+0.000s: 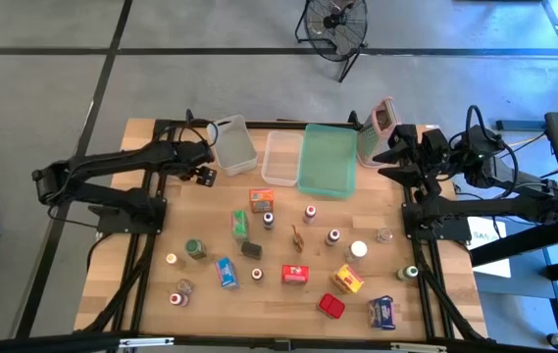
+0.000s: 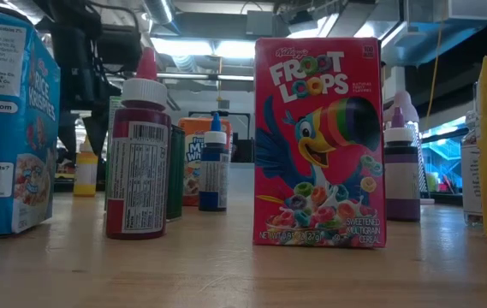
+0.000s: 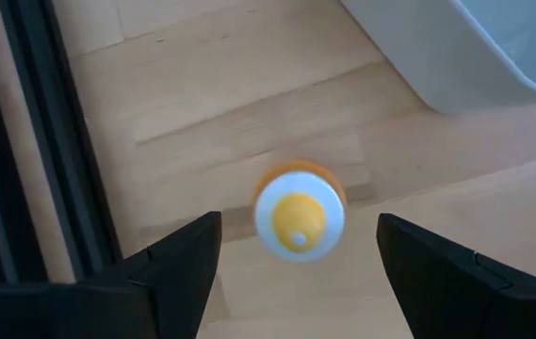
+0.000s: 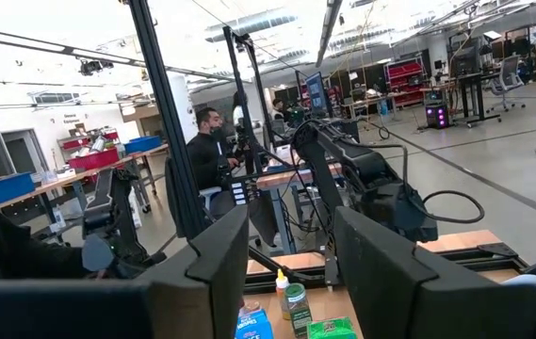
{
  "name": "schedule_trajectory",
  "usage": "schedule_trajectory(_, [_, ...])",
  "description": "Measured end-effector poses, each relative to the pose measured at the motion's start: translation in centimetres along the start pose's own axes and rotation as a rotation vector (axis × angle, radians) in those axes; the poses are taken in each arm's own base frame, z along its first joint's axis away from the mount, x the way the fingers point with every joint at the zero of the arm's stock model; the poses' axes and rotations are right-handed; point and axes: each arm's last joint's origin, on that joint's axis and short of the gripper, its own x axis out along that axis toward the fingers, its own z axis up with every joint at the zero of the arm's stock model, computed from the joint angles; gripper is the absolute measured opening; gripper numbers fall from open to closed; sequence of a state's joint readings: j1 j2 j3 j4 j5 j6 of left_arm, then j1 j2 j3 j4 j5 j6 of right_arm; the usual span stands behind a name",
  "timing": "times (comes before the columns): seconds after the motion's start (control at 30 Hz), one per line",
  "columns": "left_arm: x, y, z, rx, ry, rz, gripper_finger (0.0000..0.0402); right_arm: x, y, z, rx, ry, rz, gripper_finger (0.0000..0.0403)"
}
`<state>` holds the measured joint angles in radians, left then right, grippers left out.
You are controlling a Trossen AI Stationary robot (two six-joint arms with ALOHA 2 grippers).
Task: Pick & Place Kitchen Items
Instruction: Put the yellow food coloring bottle into the gray bin
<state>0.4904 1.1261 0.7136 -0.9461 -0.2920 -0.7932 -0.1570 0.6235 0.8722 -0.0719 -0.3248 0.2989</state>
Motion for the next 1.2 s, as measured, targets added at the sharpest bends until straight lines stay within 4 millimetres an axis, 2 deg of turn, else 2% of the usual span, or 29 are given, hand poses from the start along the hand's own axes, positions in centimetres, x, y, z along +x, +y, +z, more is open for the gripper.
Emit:
schedule_trajectory(0.53, [0.5,0.4,1.3,0.005,-0.018,-0.052,0.0278,0.0,0.0,0.0,0.0,0.0,0.0,0.016])
schedule_trajectory(0.97, [0.8,1.1,1.5,-0.028,0.046,-0.061,0.0278,0.0,0.0,0.0,0.0,0.0,-0.001,0.016])
schedule_trajectory(1.2, [1.8,0.8,1.7,-0.006,0.107,-0.051,0.0278,0.1,-0.1,-0.1,0.001,0.003,-0.004,0.016])
